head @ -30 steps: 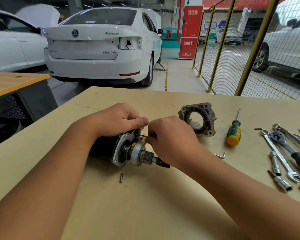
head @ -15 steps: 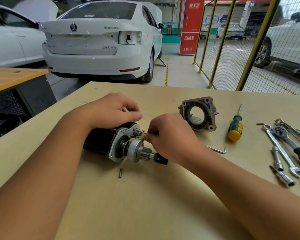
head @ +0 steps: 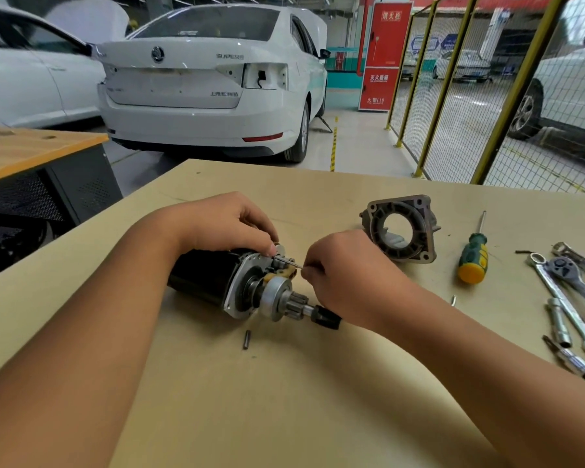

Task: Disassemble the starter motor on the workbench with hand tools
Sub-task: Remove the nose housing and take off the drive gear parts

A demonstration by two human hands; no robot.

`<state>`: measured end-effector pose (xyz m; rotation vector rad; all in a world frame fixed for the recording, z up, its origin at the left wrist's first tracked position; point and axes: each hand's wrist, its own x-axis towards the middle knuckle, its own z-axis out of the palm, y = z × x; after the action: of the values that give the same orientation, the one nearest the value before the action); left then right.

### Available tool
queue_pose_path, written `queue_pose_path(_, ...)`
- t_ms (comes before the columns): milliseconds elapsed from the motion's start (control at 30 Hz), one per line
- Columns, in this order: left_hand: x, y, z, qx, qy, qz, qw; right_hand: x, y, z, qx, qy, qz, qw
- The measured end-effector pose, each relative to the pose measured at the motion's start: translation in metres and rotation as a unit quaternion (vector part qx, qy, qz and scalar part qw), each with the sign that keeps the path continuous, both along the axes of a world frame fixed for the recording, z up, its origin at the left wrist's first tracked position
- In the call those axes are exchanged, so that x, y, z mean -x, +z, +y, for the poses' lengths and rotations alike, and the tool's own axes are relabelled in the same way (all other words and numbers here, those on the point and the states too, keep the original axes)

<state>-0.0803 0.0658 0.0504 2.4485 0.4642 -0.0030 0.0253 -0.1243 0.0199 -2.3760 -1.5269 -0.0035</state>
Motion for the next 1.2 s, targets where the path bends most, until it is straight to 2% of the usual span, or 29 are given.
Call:
queue_pose_path(133,-0.003,-0.001,-0.004,-0.005,0.011,-0.009,1.000,0.003,0.002,-0.002,-0.040,-0.018,-0.006,0.999)
queue_pose_path(300,-0.007,-0.003,-0.007,-0.021,0.021,-0.032,0.999,0.003,-0.005,-0.002,-0.090,-0.009,0.032,0.995)
queue_pose_path(400,-0.008,-0.003,-0.007,-0.028,0.019,-0.033,0.999,0.005,-0.005,-0.003,-0.127,-0.005,0.015,0.992)
queue_pose_path(567,-0.006,-0.002,-0.008,-0.038,0.011,-0.037,0.999,0.005,-0.003,-0.001,-0.075,-0.004,0.014,0.997)
queue_pose_path(900,-0.008,-0.004,-0.010,-0.028,0.025,-0.058,0.998,0.008,0.002,-0.003,-0.050,-0.057,-0.027,0.997)
queue_pose_path(1067,-0.008,-0.003,-0.012,-0.016,0.008,-0.070,0.997,0.007,0.001,0.000,-0.063,-0.050,-0.010,0.997)
queue_pose_path(1200,-0.008,-0.002,-0.013,-0.019,0.006,-0.049,0.999,0.003,-0.003,0.001,-0.083,-0.003,-0.007,0.997)
